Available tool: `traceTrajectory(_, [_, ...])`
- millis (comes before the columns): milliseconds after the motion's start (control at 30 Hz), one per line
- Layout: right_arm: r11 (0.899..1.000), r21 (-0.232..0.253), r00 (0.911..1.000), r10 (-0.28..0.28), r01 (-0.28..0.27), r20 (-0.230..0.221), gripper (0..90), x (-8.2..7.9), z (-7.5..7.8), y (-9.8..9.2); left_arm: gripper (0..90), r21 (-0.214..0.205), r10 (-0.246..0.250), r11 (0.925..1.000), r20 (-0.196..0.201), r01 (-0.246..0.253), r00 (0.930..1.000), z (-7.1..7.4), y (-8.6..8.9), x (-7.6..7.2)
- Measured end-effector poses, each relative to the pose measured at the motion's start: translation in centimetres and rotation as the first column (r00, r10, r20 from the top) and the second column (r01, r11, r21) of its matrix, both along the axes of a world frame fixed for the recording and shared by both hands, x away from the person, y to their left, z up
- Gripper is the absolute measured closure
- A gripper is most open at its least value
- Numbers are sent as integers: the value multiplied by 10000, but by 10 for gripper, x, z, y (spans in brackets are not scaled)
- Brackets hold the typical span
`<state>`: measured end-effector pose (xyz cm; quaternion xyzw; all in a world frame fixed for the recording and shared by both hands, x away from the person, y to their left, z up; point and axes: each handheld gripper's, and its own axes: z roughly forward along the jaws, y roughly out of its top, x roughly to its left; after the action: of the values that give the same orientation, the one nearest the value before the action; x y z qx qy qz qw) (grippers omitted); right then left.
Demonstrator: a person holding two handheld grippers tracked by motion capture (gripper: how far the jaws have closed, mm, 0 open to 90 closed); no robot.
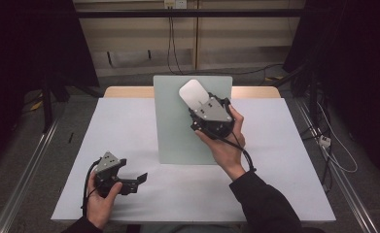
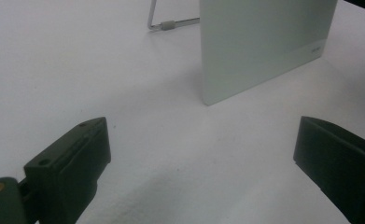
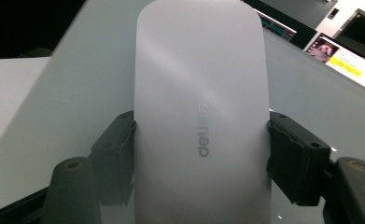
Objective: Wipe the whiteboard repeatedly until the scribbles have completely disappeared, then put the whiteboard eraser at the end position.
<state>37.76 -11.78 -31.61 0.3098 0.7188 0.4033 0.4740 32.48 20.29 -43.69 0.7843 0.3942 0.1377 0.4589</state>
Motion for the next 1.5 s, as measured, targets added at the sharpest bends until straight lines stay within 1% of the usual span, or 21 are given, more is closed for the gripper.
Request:
traceTrajectory(67, [9995,106,9995,-291,291,76,313,0,2,-11,38,-120,64,9999,-35,-65,10000,0,0,0])
traceTrajectory(167, [9976,211,9977,-668,665,133,313,-1,5,-23,38,-119,69,9999,-33,-69,10000,-1,0,0])
traceTrajectory(233, [9958,215,9959,-889,885,150,313,-3,5,-31,38,3,11,10000,-17,-11,10000,0,0,0])
traceTrajectory(267, [9943,229,9944,-1042,1038,165,312,-3,5,-34,38,-45,38,10000,2,-38,10000,0,0,0])
traceTrajectory(333, [9933,273,9936,-1123,1120,121,313,-4,5,-41,38,-36,30,10000,-2,-30,10000,-1,1,0])
traceTrajectory(367, [9920,260,9922,-1239,1235,130,313,-5,5,-44,38,-187,136,9997,-45,-137,9999,-1,0,0])
traceTrajectory(533, [9891,447,9900,-1407,1405,20,312,-11,3,-55,38,-121,123,9998,-63,-124,9999,-1,1,0])
traceTrajectory(567, [9895,487,9907,-1362,1360,18,312,-13,2,-56,38,-60,91,9999,-60,-91,9999,-1,1,0])
traceTrajectory(600, [9904,573,9920,-1261,1259,10,312,-15,1,-57,38,-131,112,9999,-47,-113,9999,-1,0,0])
traceTrajectory(633, [9923,668,9945,-1048,1042,51,312,-18,-1,-58,38,-86,95,9999,-54,-95,9999,-1,0,0])
traceTrajectory(667, [9939,637,9958,-910,905,60,312,-20,-2,-57,38,-84,98,9999,-57,-98,9999,-1,0,0])
traceTrajectory(700, [9949,597,9967,-817,817,-15,313,-23,-4,-55,38,-124,135,9998,-67,-136,9999,-1,0,0])
traceTrajectory(767, [9969,672,9990,-396,408,-191,313,-27,-7,-52,38,-47,105,9999,-35,-105,9999,-1,0,0])
traceTrajectory(867, [9986,512,9995,-103,118,-290,313,-32,-11,-47,38,-59,142,9999,-45,-142,9999,-1,0,-1])
traceTrajectory(1000, [9973,706,9984,231,-193,-525,313,-34,-12,-46,38,-97,127,9999,26,-127,9999,0,0,-2])
traceTrajectory(1100, [9974,632,9977,376,-340,-563,313,-37,-15,-47,38,-57,100,9999,8,-99,10000,0,-1,-2])
traceTrajectory(1167, [9958,773,9952,560,-498,-797,313,-38,-18,-49,38,-65,113,9999,12,-113,9999,0,-1,-2])
traceTrajectory(1200, [9952,799,9938,645,-573,-908,313,-39,-19,-50,38,-125,151,9998,18,-151,9999,0,-1,-2])
traceTrajectory(1267, [9947,796,9914,737,-653,-1077,314,-40,-21,-52,38,-81,154,9998,-6,-154,9999,0,0,-1])
traceTrajectory(1433, [9883,1253,9820,1066,-875,-1558,313,-40,-25,-59,38,-51,136,9999,-1,-136,9999,0,0,-2])
traceTrajectory(1500, [9874,1292,9794,1126,-913,-1678,313,-39,-27,-60,38,-135,148,9998,-52,-148,9999,-1,0,-2])
